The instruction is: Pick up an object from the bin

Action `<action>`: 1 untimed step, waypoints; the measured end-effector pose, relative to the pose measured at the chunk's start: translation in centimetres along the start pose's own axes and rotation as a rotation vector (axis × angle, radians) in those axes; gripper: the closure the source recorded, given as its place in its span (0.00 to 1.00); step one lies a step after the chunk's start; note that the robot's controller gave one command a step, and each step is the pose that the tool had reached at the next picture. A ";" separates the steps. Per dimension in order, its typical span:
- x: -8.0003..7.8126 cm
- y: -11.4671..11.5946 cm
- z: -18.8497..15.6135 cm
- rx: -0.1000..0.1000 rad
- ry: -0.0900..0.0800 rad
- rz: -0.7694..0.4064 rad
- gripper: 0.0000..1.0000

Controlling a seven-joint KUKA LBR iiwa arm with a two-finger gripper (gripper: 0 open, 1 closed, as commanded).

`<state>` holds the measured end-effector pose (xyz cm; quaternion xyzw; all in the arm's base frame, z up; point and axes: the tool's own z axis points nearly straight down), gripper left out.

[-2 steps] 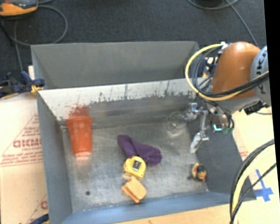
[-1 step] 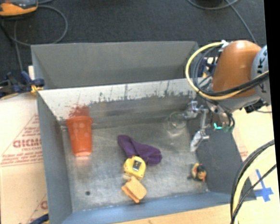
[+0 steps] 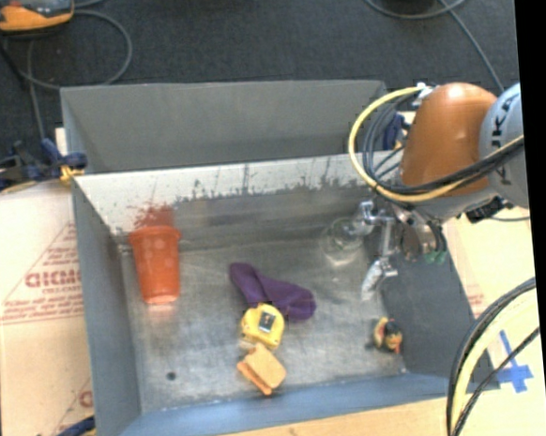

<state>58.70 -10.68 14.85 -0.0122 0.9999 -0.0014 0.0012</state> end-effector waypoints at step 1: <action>-0.7 5.0 0.5 -0.001 0.000 -0.029 0.00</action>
Offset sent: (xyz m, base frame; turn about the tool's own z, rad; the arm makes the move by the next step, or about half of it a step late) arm 0.0234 0.0718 -0.0312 -0.0083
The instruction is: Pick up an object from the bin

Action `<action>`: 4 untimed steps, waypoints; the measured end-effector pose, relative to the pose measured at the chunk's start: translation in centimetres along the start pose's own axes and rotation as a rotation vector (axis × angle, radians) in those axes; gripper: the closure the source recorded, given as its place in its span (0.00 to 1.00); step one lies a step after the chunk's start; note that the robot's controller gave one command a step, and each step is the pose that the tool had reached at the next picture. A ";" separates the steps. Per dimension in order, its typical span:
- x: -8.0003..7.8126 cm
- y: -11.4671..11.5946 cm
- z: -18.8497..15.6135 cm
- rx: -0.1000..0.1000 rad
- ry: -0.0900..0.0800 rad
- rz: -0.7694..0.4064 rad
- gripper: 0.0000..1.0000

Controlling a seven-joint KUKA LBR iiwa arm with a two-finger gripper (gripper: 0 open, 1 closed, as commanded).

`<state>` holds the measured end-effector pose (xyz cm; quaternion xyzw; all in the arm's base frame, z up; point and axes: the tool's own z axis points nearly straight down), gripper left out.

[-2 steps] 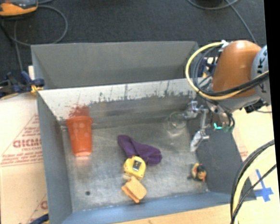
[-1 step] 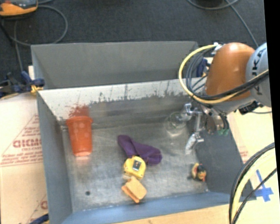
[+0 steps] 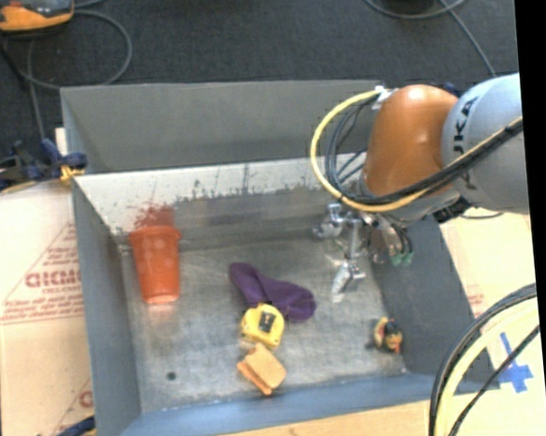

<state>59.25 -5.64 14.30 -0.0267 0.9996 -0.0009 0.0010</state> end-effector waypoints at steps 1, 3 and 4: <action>-1.8 1.8 2.1 -0.003 -0.005 0.015 0.00; 1.9 7.2 2.4 -0.004 -0.002 -0.090 0.00; 1.9 6.8 4.2 -0.002 -0.001 0.169 0.00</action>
Offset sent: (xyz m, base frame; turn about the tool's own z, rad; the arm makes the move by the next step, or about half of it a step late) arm -0.0126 0.0868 -0.0143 -0.1905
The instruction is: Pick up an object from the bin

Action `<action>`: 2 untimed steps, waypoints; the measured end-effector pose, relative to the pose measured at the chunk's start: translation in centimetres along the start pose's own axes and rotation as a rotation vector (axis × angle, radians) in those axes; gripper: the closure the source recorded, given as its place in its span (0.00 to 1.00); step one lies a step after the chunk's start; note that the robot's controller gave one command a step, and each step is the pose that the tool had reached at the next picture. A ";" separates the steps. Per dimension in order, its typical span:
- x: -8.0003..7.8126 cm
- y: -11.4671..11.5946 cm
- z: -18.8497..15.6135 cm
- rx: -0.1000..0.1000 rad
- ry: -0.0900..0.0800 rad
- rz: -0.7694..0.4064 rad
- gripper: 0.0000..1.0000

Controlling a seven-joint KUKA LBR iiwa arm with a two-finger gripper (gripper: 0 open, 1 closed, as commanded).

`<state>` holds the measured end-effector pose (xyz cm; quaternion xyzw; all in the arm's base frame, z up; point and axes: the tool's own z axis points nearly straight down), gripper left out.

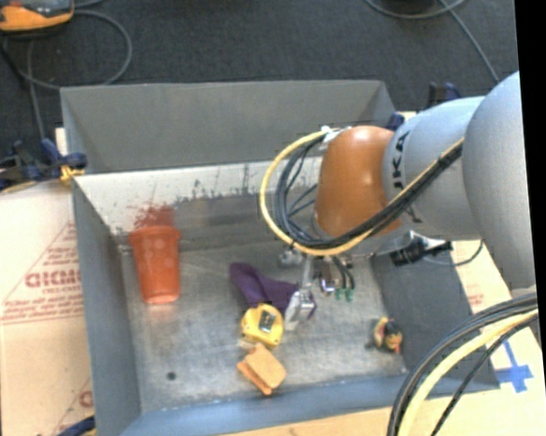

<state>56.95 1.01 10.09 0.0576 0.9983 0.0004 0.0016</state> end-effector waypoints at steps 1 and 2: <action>0.8 2.5 2.4 0.006 0.014 -0.194 1.00; 0.0 2.8 2.1 0.000 -0.026 -0.193 0.00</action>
Offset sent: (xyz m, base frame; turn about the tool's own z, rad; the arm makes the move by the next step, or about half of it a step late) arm 0.0000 0.0000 0.0000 0.0000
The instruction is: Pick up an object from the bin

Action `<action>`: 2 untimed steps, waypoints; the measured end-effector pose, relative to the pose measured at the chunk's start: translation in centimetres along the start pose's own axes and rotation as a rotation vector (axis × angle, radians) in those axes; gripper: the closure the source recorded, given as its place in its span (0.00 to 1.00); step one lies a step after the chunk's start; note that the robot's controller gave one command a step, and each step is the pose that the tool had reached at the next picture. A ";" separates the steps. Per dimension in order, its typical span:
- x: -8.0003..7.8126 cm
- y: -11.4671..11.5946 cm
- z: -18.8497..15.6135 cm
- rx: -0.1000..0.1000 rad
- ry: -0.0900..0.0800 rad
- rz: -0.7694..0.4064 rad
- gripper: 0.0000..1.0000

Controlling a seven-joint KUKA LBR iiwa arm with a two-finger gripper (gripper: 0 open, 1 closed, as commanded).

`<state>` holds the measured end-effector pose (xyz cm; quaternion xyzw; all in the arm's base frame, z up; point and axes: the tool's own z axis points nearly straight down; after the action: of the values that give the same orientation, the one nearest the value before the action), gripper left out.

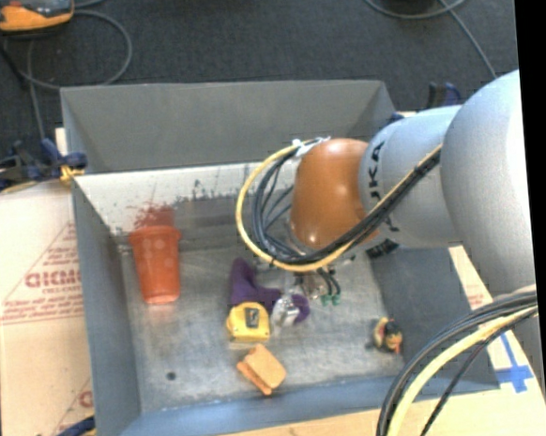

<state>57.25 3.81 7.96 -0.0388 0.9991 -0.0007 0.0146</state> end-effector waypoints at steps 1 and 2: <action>0.0 0.0 0.0 0.000 0.001 -0.002 0.00; 2.0 -0.4 0.0 -0.003 0.012 0.060 0.00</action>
Offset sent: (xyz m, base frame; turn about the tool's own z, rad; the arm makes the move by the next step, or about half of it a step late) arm -0.0460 -0.0173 0.0007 0.1426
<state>55.32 3.23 7.93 -0.0089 0.9999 0.0011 0.0086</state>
